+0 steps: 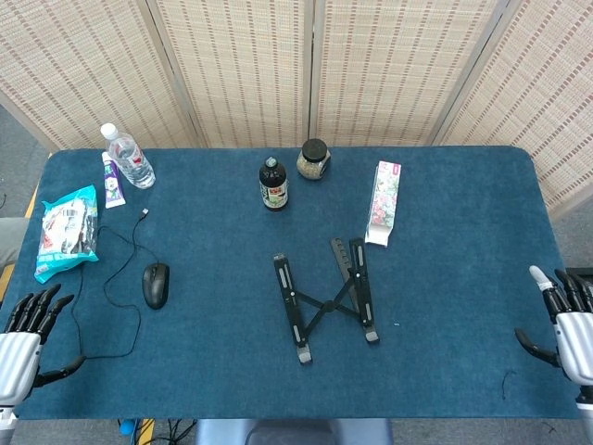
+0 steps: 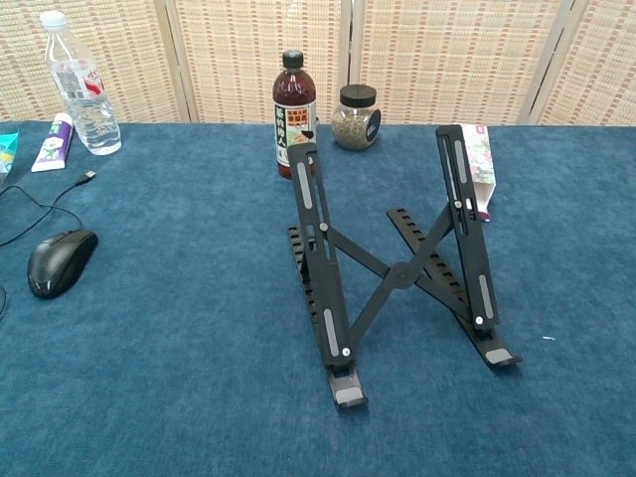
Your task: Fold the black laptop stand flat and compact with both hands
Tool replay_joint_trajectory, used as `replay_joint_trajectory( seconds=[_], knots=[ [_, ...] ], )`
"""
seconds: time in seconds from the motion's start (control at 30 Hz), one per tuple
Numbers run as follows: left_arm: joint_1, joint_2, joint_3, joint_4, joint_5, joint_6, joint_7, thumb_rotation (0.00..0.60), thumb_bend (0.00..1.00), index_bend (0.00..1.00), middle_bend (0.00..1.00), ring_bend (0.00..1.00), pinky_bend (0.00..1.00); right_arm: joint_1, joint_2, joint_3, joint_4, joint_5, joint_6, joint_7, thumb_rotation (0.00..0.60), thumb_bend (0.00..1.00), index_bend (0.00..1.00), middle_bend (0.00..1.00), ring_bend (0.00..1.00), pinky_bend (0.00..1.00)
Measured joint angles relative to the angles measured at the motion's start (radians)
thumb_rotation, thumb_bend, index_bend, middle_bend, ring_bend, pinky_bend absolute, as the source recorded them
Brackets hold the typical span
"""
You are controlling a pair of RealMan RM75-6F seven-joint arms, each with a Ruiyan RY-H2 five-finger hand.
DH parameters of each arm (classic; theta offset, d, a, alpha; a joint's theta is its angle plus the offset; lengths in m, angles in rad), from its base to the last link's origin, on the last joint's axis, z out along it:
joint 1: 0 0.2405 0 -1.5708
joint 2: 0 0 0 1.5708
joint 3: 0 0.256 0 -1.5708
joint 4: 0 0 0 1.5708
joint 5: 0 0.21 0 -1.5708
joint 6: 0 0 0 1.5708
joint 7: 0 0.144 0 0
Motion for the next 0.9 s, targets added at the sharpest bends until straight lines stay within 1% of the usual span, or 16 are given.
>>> replay_joint_trajectory(
  seconds=[0.17, 0.27, 0.33, 0.43, 0.47, 0.53, 0.7, 0.9],
  knots=[
    [0.0, -0.001, 0.0, -0.004, 0.002, 0.001, 0.003, 0.6, 0.12, 0.11, 0.02, 0.0, 0.01, 0.027, 0.005, 0.001, 0.0, -0.013, -0.034, 0.068, 0.6, 0.17, 0.0, 0.19, 0.0, 0.0],
    [0.002, -0.001, 0.001, -0.005, 0.001, 0.003, 0.006, 0.6, 0.12, 0.11, 0.02, 0.0, 0.01, 0.053, 0.012, 0.001, -0.002, -0.027, -0.068, 0.133, 0.6, 0.19, 0.0, 0.19, 0.0, 0.0],
    [0.004, 0.0, 0.001, -0.007, 0.001, 0.005, 0.007, 0.6, 0.12, 0.11, 0.02, 0.0, 0.01, 0.076, 0.017, 0.0, -0.004, -0.039, -0.096, 0.181, 0.6, 0.23, 0.0, 0.18, 0.0, 0.0],
    [0.007, 0.0, 0.002, -0.008, 0.001, 0.01, 0.006, 0.6, 0.12, 0.11, 0.02, 0.0, 0.01, 0.107, 0.024, -0.003, -0.007, -0.054, -0.135, 0.266, 0.6, 0.32, 0.0, 0.16, 0.0, 0.0],
    [0.008, 0.0, 0.003, -0.008, 0.001, 0.011, 0.006, 0.6, 0.12, 0.11, 0.02, 0.0, 0.01, 0.116, 0.026, -0.004, -0.007, -0.059, -0.146, 0.298, 0.6, 0.33, 0.0, 0.16, 0.0, 0.0],
    [0.01, 0.001, 0.004, -0.008, 0.001, 0.011, 0.007, 0.6, 0.12, 0.11, 0.02, 0.0, 0.01, 0.14, 0.029, -0.006, -0.005, -0.073, -0.171, 0.384, 0.6, 0.32, 0.0, 0.16, 0.0, 0.0],
    [0.012, 0.003, 0.003, -0.009, 0.0, 0.016, 0.006, 0.6, 0.12, 0.11, 0.02, 0.0, 0.01, 0.208, 0.025, -0.01, 0.011, -0.106, -0.226, 0.623, 0.6, 0.24, 0.0, 0.16, 0.0, 0.0],
    [0.013, 0.002, 0.002, -0.003, -0.002, 0.015, -0.002, 0.6, 0.12, 0.11, 0.02, 0.0, 0.01, 0.299, 0.004, -0.009, 0.037, -0.116, -0.308, 0.876, 0.6, 0.17, 0.0, 0.16, 0.0, 0.0]
  ],
)
